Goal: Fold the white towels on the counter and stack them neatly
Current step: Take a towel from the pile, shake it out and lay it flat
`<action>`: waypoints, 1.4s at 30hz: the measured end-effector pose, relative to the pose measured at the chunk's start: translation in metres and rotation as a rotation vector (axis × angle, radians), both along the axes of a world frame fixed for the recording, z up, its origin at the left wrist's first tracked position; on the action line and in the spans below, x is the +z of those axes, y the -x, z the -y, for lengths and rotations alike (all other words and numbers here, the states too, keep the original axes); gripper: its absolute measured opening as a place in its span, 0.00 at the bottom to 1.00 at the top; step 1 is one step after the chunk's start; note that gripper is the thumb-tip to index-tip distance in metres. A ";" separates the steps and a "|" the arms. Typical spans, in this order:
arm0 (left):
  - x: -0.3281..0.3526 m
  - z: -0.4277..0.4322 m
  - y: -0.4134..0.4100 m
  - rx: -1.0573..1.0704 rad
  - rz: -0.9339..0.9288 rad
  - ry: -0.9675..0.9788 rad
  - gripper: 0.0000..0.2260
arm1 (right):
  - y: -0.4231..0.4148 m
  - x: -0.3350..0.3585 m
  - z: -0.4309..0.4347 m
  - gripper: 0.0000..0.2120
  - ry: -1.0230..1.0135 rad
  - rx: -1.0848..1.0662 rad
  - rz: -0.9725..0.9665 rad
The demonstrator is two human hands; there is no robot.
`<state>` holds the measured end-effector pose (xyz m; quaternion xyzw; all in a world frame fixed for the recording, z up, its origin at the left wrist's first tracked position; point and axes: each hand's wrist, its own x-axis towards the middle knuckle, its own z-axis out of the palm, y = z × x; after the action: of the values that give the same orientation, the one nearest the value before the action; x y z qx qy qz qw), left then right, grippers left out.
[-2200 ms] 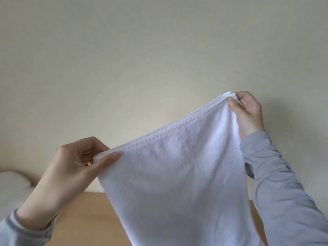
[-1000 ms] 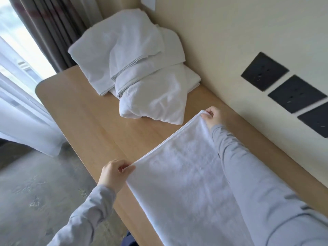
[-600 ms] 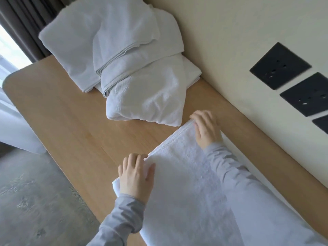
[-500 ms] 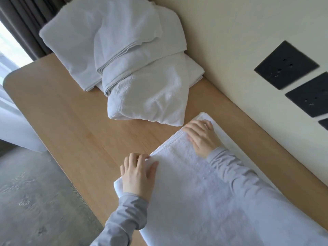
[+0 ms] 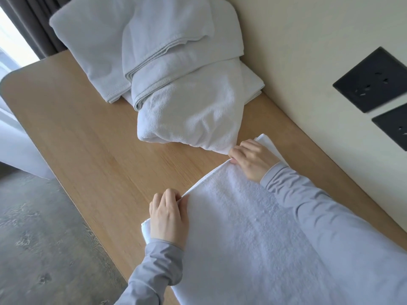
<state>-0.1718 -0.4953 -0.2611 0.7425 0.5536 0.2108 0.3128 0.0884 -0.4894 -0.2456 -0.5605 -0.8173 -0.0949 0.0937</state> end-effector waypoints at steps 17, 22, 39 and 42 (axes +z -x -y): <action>-0.005 -0.006 0.035 -0.086 -0.122 -0.378 0.26 | 0.002 -0.017 0.009 0.20 -0.361 -0.100 0.000; -0.005 -0.003 0.037 -0.065 -0.089 -0.418 0.25 | 0.001 -0.020 0.014 0.15 -0.447 -0.145 0.000; -0.001 -0.010 0.036 -0.025 -0.183 -0.171 0.29 | -0.011 -0.009 0.015 0.17 -0.087 -0.821 -0.664; 0.000 -0.009 0.038 -0.056 -0.169 -0.164 0.30 | -0.003 -0.008 0.015 0.15 -0.186 -0.858 -0.642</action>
<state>-0.2102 -0.4862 -0.2611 0.7959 0.5379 0.1834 0.2089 0.0919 -0.5046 -0.2534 -0.8340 -0.4336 -0.0205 0.3407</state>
